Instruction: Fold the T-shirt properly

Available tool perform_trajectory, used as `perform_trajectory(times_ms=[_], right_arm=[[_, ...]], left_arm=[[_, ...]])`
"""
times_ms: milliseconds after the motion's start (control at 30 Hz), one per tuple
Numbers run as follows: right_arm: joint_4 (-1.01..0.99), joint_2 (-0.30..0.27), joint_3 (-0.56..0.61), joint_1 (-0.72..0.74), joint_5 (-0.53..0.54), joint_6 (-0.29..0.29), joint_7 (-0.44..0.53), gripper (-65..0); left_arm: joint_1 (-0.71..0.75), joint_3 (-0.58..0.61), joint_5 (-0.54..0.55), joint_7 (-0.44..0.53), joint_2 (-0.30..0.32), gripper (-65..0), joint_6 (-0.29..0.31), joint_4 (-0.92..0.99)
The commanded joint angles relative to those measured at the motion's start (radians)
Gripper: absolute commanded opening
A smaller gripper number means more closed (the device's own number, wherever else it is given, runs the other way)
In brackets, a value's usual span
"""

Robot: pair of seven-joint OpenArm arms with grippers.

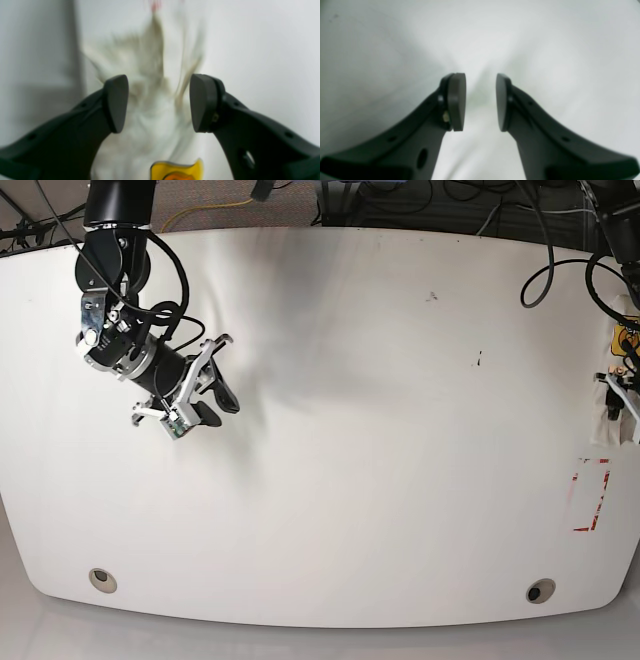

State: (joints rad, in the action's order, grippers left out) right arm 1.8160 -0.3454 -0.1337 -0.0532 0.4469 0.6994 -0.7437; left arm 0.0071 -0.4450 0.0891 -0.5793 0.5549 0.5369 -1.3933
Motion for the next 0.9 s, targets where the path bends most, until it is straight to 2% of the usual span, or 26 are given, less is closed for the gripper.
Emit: perform_trajectory(times_ms=[0, 100, 200, 267, 333, 467, 600, 733, 867], right_arm=[[0.014, -0.014, -0.025, 0.023, -0.055, -0.001, 0.085, -45.5], [0.011, 0.013, -0.071, 0.019, -0.171, -0.001, 0.187, -45.5], [-0.034, 0.047, -0.106, 0.019, -0.285, -0.001, 0.290, -45.5], [-0.078, 0.065, -0.142, 0.020, -0.349, -0.001, 0.388, -45.5], [-0.123, 0.076, -0.177, 0.019, -0.383, -0.001, 0.474, -45.5], [-0.227, 0.081, -0.229, 0.009, -0.395, -0.001, 0.605, -45.5], [-0.239, 0.084, -0.269, -0.061, -0.389, -0.001, 0.643, -45.5], [-0.198, 0.095, -0.300, -0.170, -0.388, -0.001, 0.646, -45.5], [-0.160, 0.141, -0.350, -0.277, -0.340, -0.001, 0.646, -45.5]], left_arm=[[0.011, -0.001, 0.002, 0.015, -0.052, -28.9, -0.004, -0.116], [0.014, -0.001, 0.002, 0.045, -0.140, -29.0, -0.011, -0.183], [0.026, -0.001, -0.016, 0.124, -0.224, -29.0, -0.068, -0.211], [0.054, 0.016, -0.062, 0.215, -0.293, -28.8, -0.113, -0.222], [0.080, 0.051, -0.108, 0.312, -0.344, -28.8, -0.131, -0.219], [0.153, 0.111, -0.163, 0.491, -0.428, -28.8, -0.157, -0.206], [0.247, 0.170, -0.173, 0.582, -0.471, -28.8, -0.200, -0.217], [0.368, 0.193, -0.170, 0.583, -0.500, -29.0, -0.208, -0.309], [0.497, 0.194, -0.171, 0.582, -0.545, -29.0, -0.208, -0.426]])
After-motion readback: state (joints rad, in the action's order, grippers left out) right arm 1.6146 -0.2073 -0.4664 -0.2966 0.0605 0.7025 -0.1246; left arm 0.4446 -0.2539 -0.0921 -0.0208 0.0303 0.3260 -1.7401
